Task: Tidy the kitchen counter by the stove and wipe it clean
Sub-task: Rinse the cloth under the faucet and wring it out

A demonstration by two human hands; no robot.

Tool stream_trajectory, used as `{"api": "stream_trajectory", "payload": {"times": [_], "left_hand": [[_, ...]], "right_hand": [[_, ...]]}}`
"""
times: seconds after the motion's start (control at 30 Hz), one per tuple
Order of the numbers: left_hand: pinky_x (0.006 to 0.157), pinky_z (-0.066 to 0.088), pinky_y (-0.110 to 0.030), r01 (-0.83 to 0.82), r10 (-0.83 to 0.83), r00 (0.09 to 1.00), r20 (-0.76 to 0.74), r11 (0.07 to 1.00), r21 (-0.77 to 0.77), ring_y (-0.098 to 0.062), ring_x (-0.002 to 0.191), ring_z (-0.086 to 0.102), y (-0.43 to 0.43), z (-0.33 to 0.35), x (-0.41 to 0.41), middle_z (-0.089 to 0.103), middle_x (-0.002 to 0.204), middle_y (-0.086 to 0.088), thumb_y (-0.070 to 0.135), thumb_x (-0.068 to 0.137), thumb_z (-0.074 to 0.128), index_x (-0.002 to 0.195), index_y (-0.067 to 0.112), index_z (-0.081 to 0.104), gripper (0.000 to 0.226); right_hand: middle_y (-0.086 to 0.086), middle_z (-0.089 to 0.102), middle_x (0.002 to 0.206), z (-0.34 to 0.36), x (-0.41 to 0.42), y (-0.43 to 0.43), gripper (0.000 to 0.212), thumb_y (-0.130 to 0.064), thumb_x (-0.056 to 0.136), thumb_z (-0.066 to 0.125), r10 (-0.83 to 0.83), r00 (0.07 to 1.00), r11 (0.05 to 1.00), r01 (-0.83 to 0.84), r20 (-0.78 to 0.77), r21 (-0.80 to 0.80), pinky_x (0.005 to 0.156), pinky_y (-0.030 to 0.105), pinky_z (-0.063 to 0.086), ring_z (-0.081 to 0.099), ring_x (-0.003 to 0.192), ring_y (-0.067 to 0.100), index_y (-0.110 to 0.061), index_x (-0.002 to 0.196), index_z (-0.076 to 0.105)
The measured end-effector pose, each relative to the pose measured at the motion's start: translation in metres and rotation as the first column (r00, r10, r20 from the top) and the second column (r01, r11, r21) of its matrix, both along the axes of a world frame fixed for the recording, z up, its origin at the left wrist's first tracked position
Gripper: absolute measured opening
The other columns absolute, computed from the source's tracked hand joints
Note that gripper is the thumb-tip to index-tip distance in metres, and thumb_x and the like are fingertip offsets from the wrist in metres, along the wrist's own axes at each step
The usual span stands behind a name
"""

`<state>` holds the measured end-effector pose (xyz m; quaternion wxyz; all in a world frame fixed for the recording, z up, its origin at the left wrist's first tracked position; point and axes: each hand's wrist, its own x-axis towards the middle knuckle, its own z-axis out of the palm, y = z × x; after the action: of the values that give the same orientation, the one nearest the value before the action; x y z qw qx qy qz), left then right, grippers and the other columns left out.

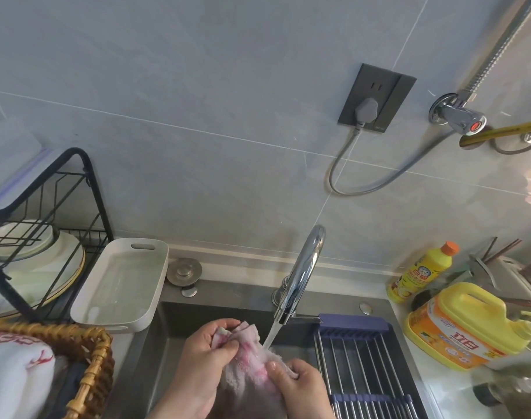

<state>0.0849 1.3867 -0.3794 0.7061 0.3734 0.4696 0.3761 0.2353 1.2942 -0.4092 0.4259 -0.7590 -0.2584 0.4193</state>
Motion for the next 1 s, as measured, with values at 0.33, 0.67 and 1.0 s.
{"api": "stream_trajectory", "payload": {"times": [0.33,0.67,1.0], "left_hand": [[0.061,0.057,-0.029,0.036,-0.003,0.970,0.241,0.990,-0.134,-0.025,0.072,0.069,-0.004,0.017,0.003,0.072,0.081,-0.017,-0.023,0.085,0.046,0.096,-0.008,0.062,0.025],[0.083,0.049,-0.034,0.024,-0.023,0.997,-0.069,1.000,0.017,-0.024,0.088,0.065,0.022,-0.006,0.001,0.074,0.089,-0.011,-0.012,0.089,0.055,0.092,0.004,0.070,0.021],[0.098,0.039,-0.036,-0.061,0.067,0.926,-0.372,0.998,0.027,-0.027,0.115,0.055,-0.010,-0.043,0.004,0.059,0.109,-0.004,0.015,0.080,0.075,0.102,0.017,0.061,0.026]], "right_hand": [[-0.018,0.073,0.079,0.014,-0.001,0.001,0.042,-0.060,0.070,0.073,0.295,0.956,0.956,-0.295,0.001,-0.001,0.074,0.013,0.047,0.067,0.081,-0.006,-0.023,0.089,0.070],[0.007,0.058,0.065,0.012,0.005,-0.001,0.039,-0.028,0.057,0.078,0.148,0.976,0.986,-0.134,-0.162,0.097,0.059,0.027,0.038,0.051,0.064,0.018,-0.005,0.077,0.054],[0.025,0.060,0.077,0.027,0.001,0.006,0.063,-0.019,0.041,0.093,0.217,0.899,0.957,-0.119,-0.381,0.263,0.062,0.032,0.045,0.057,0.066,0.027,0.006,0.087,0.058]]}}
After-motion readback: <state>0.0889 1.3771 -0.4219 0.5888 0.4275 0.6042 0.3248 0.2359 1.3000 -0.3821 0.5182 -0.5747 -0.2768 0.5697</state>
